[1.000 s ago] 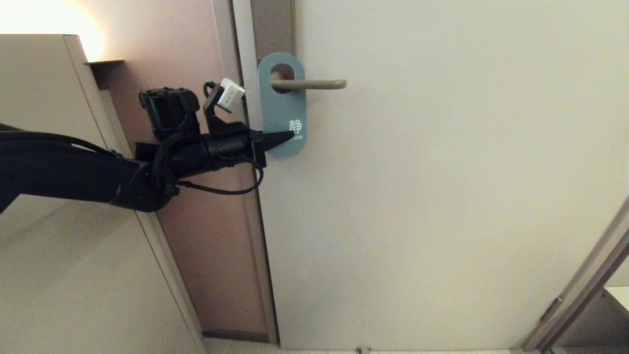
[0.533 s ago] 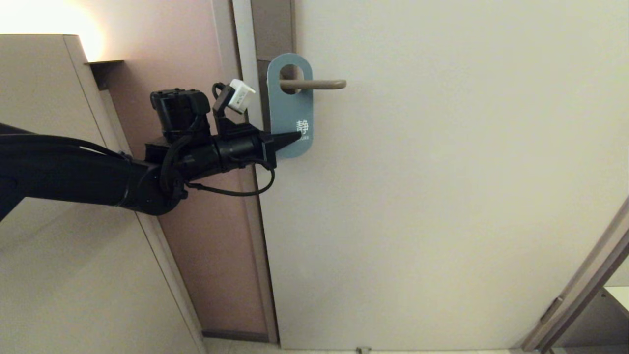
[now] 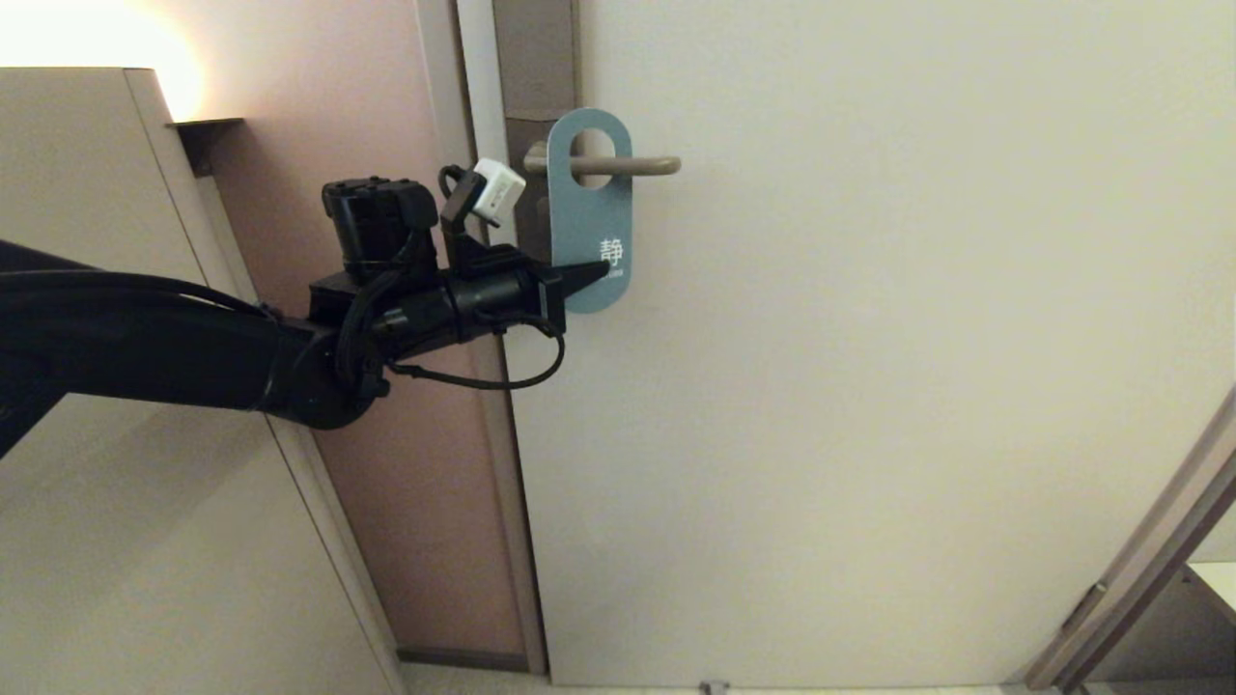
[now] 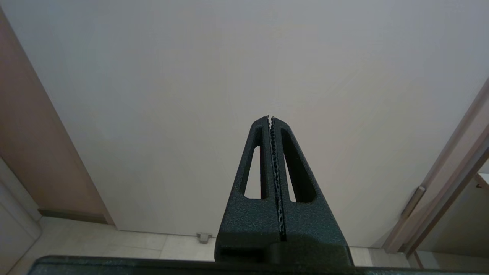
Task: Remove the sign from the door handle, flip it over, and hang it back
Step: Take down the sign
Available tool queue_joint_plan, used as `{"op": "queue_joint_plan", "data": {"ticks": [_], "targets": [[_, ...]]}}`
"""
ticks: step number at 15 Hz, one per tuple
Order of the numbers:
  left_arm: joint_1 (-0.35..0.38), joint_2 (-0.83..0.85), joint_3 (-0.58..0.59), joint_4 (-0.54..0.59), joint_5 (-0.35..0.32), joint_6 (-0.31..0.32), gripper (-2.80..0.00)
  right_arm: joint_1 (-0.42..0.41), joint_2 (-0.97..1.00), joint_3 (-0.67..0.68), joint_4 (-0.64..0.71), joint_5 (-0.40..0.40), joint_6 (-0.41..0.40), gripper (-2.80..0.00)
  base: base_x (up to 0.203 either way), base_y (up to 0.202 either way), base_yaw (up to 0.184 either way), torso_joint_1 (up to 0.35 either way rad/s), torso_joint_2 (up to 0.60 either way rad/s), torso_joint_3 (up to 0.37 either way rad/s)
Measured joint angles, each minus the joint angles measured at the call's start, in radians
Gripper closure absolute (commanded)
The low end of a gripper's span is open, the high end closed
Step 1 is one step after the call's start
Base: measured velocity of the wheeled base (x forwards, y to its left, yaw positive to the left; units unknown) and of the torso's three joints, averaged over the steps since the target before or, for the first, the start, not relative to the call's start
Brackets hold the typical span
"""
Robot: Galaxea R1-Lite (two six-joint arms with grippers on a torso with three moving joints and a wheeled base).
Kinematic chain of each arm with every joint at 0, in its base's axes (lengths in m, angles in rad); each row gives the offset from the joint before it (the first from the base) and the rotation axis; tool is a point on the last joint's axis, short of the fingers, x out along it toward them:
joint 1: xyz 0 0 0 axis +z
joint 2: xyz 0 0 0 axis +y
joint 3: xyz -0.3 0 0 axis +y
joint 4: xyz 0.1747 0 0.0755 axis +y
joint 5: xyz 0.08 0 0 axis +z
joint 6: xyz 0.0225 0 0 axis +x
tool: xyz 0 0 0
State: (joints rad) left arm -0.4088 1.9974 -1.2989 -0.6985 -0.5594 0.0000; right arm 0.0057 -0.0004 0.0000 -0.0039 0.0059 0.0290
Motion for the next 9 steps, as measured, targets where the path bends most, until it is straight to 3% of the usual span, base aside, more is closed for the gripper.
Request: {"op": "queue_joint_plan", "data": {"ticks": [9], "targets": [[-0.028,0.029,-0.046,0.001,0.047,-0.001,0.0,0.0,0.0,0.0,0.0,0.0,0.0,0.0,0.0,0.0,0.0,0.0,0.0,0.0]]}}
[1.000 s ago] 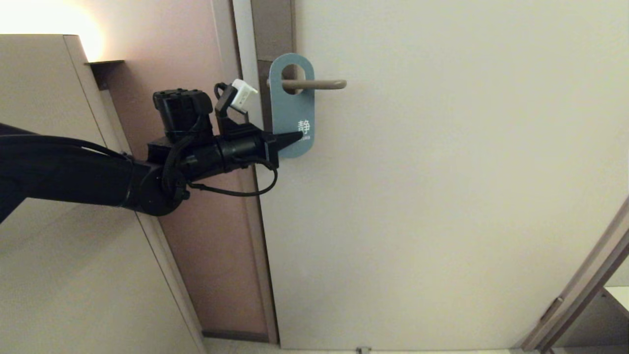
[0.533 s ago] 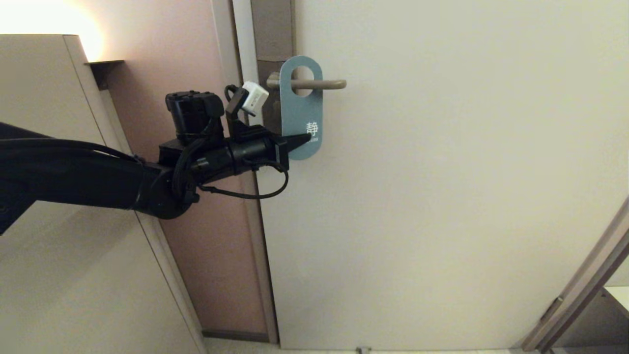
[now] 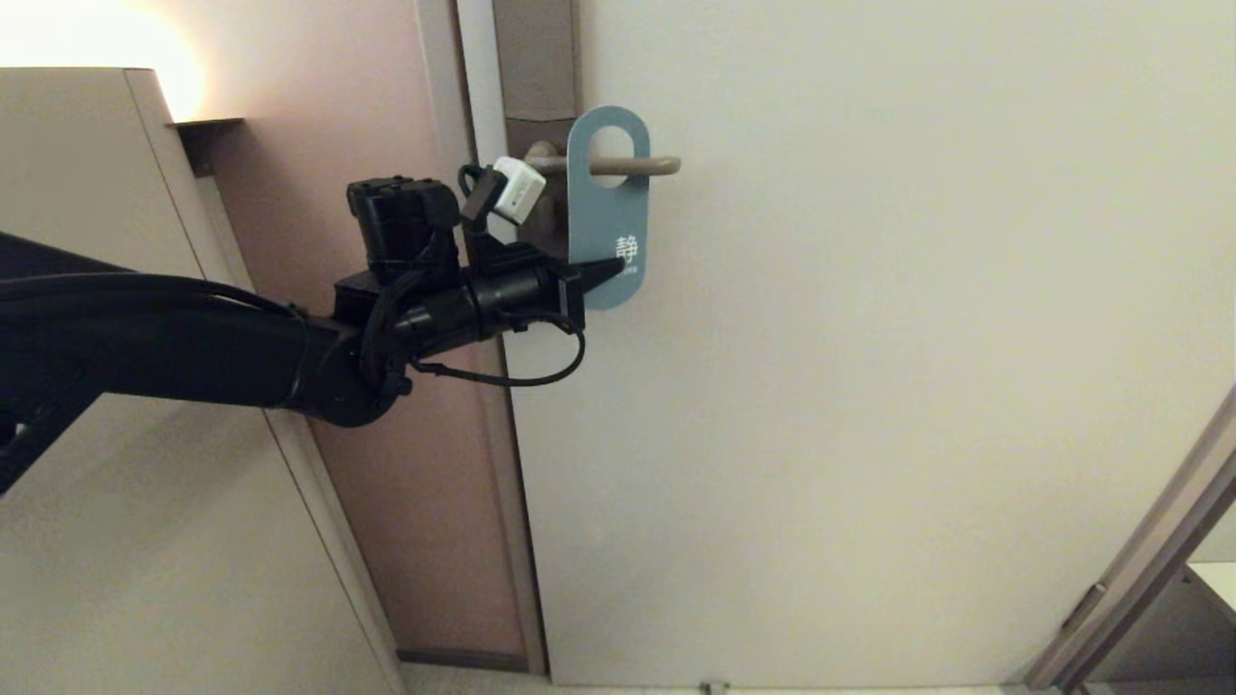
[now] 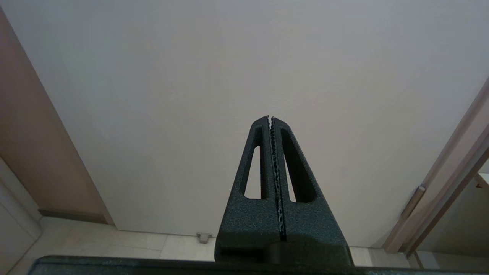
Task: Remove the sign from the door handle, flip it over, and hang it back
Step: Take down the sign
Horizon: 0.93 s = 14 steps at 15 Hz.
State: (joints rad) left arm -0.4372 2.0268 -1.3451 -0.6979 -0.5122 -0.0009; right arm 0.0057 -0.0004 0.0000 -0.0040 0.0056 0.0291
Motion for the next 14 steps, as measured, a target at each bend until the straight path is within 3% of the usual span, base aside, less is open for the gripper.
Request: {"op": "queue_joint_plan", "data": {"ticks": [14], "targets": [[-0.07,0.086,-0.107,0.003,0.058,-0.005,0.0,0.0,0.0,0.0,0.0,0.0,0.0,0.0,0.0,0.0,0.0,0.0,0.0,0.0]]}}
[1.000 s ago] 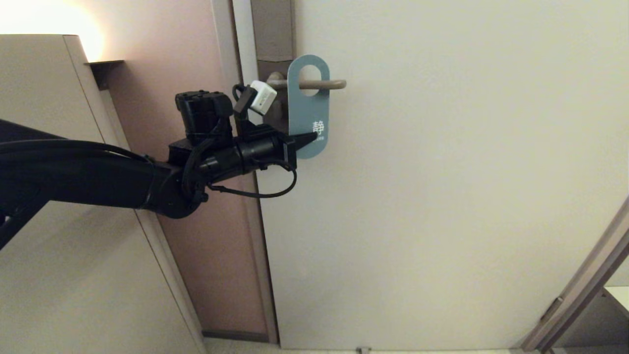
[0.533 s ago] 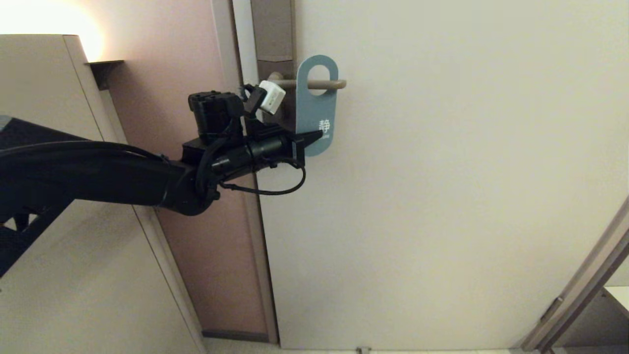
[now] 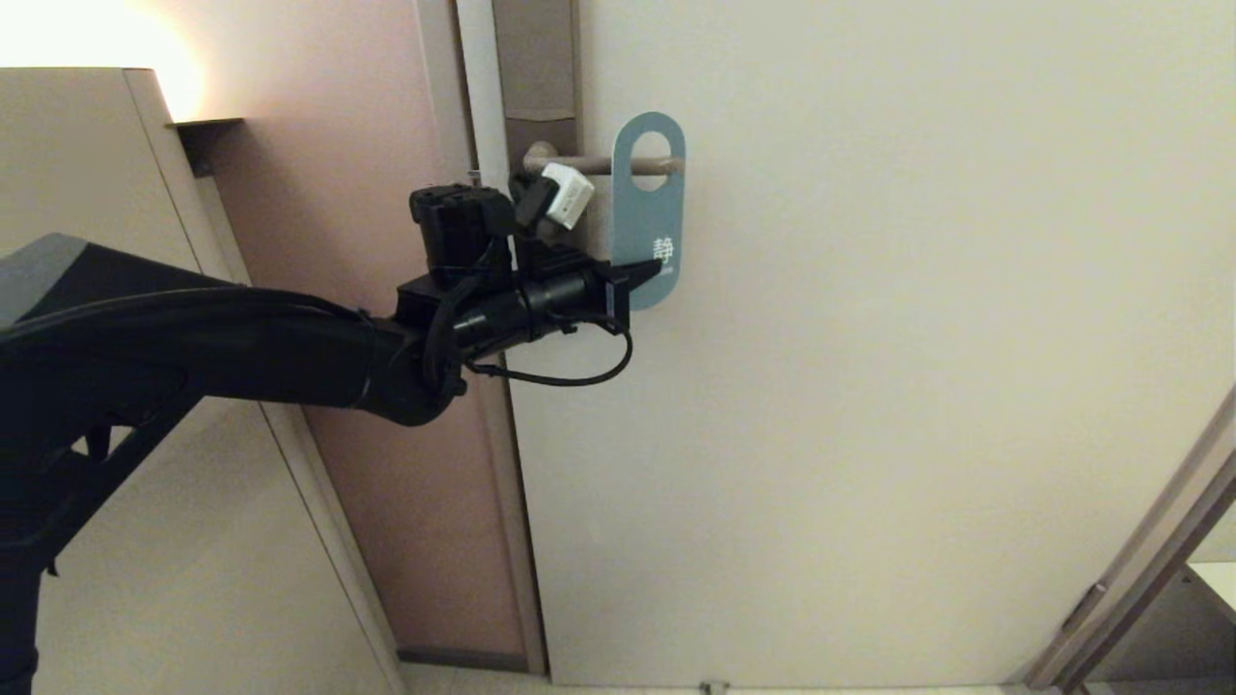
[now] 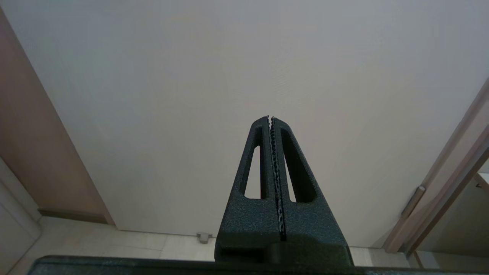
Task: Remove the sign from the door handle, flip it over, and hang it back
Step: Take down the sign
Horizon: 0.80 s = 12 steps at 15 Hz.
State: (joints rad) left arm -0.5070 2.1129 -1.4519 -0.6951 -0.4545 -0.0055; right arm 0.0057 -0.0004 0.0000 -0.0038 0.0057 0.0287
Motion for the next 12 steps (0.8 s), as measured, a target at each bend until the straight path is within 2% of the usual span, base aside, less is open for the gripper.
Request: {"op": "queue_joint_plan", "data": {"ticks": [7,12], "targets": [[-0.036,0.022,-0.011,-0.002,0.003,-0.002,0.0,0.0,0.0,0.0,0.0,0.0,0.0,0.0,0.0,0.0,0.0,0.0,0.0,0.0],[-0.065,-0.014,0.029,-0.003,-0.003,0.004,0.0,0.0,0.0,0.0,0.0,0.0,0.0,0.0,0.0,0.0,0.0,0.0,0.0,0.0]]}}
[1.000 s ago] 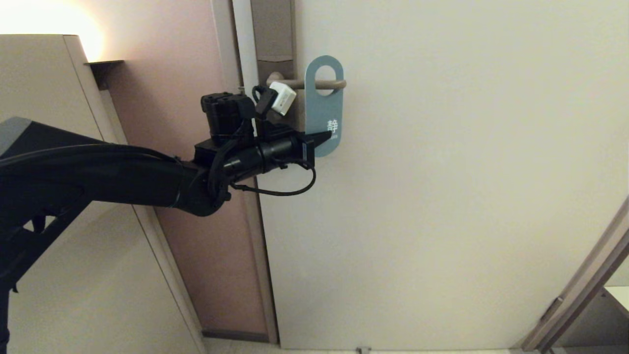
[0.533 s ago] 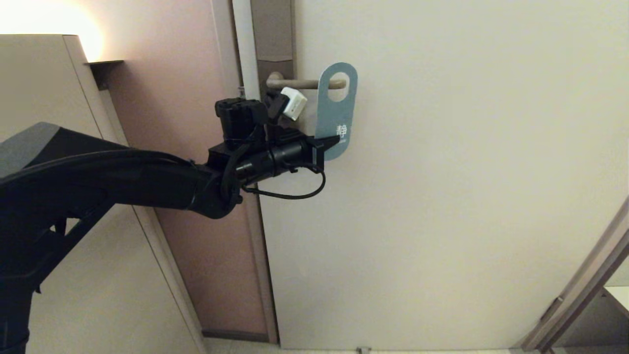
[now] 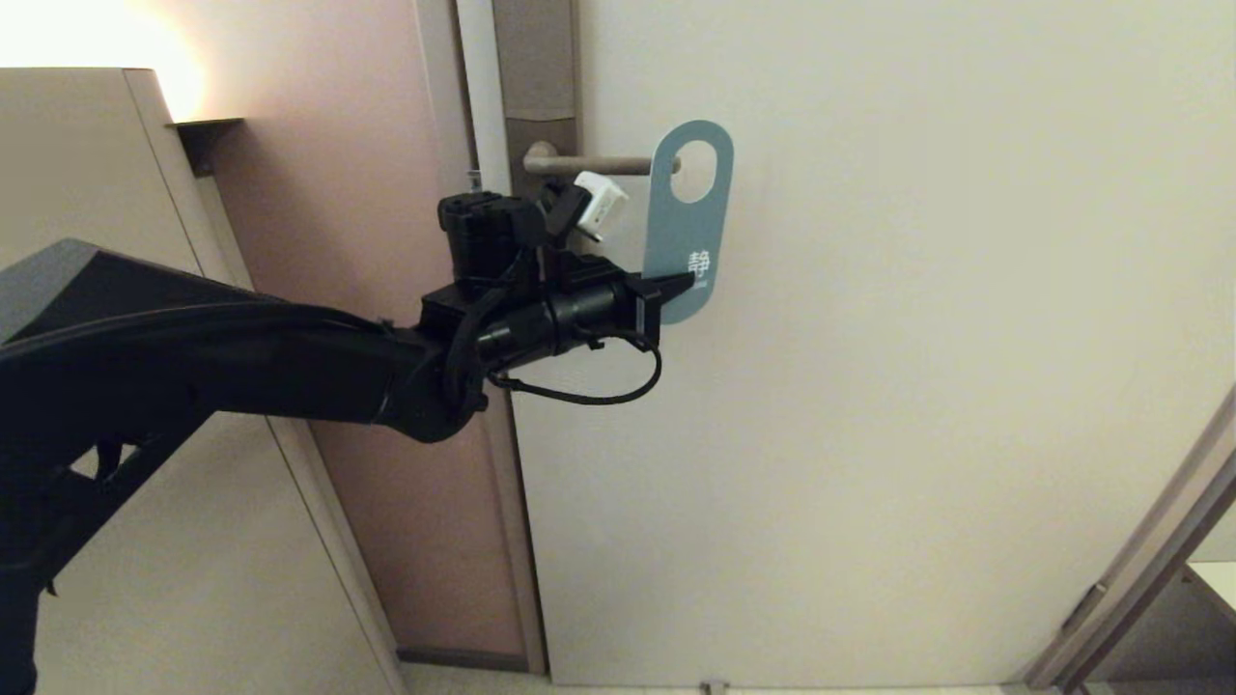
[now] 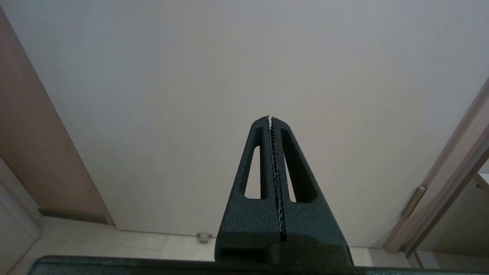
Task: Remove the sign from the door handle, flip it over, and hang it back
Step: Take down the sign
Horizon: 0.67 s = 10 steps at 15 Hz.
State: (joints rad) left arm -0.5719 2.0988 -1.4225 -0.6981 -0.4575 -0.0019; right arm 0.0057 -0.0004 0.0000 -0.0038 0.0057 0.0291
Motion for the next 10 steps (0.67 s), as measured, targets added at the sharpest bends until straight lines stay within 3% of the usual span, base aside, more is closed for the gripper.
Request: {"op": "queue_joint_plan", "data": {"ticks": [5,10], "targets": [[-0.02,-0.102,0.159,0.0,-0.011,-0.002,0.0,0.0,0.0,0.0,0.0,0.0,0.0,0.0,0.0,0.0,0.0,0.0,0.0,0.0],[-0.101,-0.23,0.307,0.001,-0.049,0.0,0.0,0.0,0.0,0.0,0.0,0.0,0.0,0.0,0.0,0.0,0.0,0.0,0.0,0.0]]}}
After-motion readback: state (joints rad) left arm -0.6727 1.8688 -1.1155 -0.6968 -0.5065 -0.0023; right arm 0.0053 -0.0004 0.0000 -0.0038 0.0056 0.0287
